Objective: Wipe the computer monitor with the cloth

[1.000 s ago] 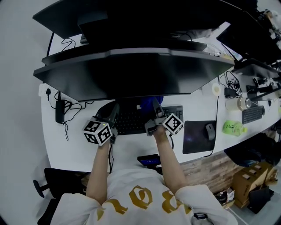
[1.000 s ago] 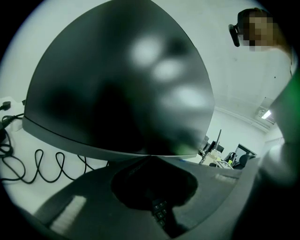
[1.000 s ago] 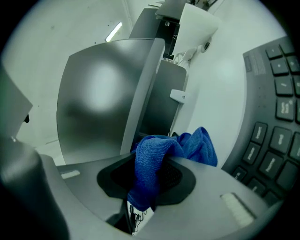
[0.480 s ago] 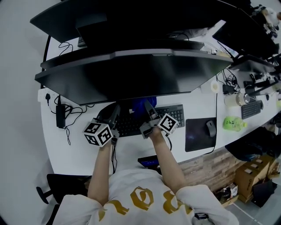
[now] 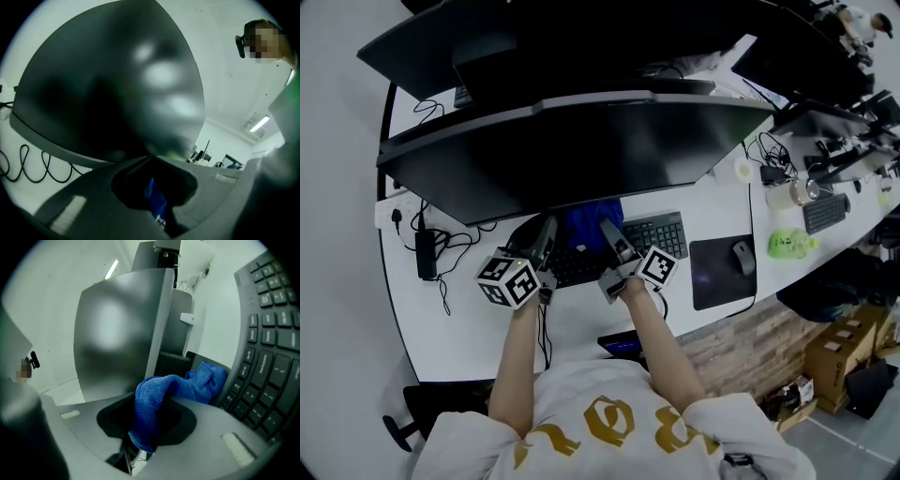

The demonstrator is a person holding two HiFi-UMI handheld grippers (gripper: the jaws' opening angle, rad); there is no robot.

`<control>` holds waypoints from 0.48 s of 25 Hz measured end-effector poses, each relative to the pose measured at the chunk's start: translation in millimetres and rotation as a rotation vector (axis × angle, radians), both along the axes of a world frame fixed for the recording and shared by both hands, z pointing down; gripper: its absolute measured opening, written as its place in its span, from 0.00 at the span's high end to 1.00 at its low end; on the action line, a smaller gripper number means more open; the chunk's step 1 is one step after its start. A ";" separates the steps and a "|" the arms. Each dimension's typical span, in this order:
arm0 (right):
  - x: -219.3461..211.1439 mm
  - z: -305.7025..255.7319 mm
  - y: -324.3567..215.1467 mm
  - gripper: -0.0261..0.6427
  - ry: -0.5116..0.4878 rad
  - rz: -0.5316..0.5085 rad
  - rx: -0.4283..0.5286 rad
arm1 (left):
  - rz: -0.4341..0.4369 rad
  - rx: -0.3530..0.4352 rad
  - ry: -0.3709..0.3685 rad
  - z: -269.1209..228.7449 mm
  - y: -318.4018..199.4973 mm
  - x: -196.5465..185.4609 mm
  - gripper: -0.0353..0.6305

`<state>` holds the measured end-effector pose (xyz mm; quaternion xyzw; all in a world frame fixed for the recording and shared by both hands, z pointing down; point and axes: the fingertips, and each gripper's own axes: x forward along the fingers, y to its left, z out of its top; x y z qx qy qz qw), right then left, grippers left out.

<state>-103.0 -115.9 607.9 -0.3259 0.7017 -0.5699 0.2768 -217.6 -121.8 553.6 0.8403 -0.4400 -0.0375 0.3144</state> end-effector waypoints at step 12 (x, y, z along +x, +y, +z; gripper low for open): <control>10.1 -63.5 42.8 0.78 0.562 -0.146 0.281 | -0.064 0.091 -0.061 -49.5 34.2 14.8 0.95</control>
